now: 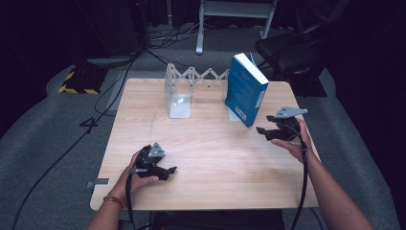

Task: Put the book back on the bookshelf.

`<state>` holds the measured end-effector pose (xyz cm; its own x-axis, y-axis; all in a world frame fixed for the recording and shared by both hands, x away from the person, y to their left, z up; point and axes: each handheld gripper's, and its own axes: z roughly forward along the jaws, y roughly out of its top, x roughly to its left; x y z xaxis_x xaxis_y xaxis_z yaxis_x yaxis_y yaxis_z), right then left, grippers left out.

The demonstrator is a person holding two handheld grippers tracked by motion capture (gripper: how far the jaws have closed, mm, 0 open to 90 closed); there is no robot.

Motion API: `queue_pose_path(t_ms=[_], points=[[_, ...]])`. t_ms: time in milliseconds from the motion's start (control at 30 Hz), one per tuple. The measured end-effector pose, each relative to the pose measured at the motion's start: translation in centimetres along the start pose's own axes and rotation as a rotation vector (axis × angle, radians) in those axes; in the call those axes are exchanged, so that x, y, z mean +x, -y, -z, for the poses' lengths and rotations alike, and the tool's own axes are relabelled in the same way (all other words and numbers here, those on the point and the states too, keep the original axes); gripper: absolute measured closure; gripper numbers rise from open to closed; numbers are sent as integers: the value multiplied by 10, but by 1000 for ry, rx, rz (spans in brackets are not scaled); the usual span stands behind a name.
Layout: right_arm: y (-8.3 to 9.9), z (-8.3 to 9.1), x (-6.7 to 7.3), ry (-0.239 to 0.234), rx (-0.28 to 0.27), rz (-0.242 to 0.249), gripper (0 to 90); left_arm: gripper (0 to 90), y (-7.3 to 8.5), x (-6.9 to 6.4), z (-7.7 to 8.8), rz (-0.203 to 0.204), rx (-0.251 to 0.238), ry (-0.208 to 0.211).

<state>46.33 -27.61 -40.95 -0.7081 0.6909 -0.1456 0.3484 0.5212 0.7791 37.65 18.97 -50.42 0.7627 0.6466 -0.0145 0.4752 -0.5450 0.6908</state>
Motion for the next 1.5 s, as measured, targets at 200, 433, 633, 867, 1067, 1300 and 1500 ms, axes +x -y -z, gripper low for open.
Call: queue_pose_path(t_ms=[200, 433, 633, 867, 1067, 1300, 1500], points=[[10, 8, 4, 10, 42, 33, 249, 157, 0, 0, 0, 1, 0, 0], [26, 15, 8, 29, 77, 73, 225, 157, 0, 0, 0, 0, 0, 0], [43, 21, 10, 39, 97, 84, 228, 157, 0, 0, 0, 1, 0, 0], [65, 27, 13, 48, 116, 108, 228, 157, 0, 0, 0, 1, 0, 0], [88, 33, 15, 49, 126, 115, 228, 157, 0, 0, 0, 3, -1, -2], [110, 39, 12, 27, 123, 61, 239, 157, 0, 0, 0, 3, 0, -1], [137, 48, 5, 15, 104, -21, 242, 157, 0, 0, 0, 2, 0, -1]])
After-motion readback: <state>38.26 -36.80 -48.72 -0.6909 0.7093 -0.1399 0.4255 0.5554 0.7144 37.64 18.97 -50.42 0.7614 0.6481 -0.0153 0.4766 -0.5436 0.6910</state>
